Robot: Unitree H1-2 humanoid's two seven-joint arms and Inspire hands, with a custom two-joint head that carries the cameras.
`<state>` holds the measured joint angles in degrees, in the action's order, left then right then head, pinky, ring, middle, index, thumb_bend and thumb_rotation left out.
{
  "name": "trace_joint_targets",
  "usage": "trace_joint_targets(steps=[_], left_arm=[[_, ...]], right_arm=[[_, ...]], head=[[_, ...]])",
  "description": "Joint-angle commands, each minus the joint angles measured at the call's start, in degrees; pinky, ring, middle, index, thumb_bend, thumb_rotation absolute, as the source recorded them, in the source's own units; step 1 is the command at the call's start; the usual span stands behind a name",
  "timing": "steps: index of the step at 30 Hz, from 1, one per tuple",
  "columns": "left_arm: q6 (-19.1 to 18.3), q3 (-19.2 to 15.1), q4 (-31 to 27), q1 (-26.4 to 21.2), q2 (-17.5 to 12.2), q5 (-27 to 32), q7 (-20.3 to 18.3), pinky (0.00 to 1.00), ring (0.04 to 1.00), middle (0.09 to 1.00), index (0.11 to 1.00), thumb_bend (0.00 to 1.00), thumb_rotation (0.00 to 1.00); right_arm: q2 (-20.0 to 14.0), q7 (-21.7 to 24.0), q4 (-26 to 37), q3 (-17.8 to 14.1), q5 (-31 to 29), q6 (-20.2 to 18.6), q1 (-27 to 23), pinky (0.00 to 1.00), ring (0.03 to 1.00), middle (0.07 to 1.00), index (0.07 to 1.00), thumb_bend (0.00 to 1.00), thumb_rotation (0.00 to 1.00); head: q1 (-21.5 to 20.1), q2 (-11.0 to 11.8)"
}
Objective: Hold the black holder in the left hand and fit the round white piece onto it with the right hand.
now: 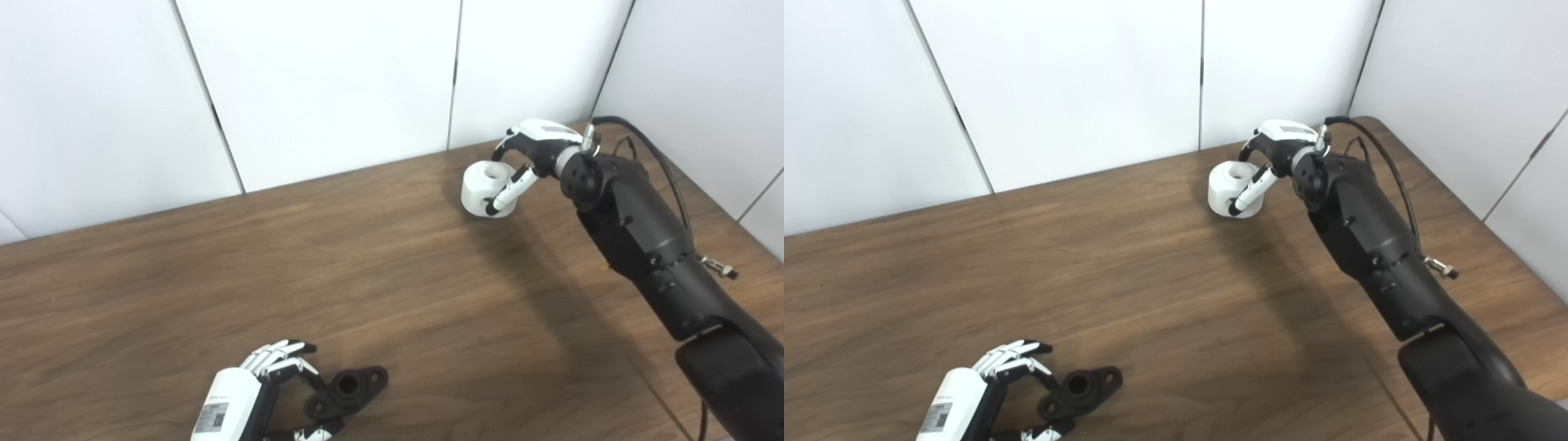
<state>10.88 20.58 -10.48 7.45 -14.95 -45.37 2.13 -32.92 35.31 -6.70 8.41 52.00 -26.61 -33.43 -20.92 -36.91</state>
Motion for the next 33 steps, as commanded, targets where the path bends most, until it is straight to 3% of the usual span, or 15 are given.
trace_joint_targets(steps=[1,33], left_arm=[[-1.9,-0.1,1.6,1.5,-0.7,-1.3,-1.7,0.82,0.831,0.780,0.486,0.52,0.04],[-2.3,0.1,1.4,1.3,-0.2,-1.7,-2.2,0.81,0.828,0.780,0.486,0.52,0.04]], right_arm=[[-1.8,-2.0,1.2,-0.7,0.1,-0.2,-3.2,0.98,1.000,1.000,0.776,1.00,0.38],[-2.5,-3.9,1.3,0.7,-1.4,0.0,-3.6,0.97,1.000,1.000,0.749,1.00,0.37]], head=[[0.0,0.0],[0.6,-0.2]])
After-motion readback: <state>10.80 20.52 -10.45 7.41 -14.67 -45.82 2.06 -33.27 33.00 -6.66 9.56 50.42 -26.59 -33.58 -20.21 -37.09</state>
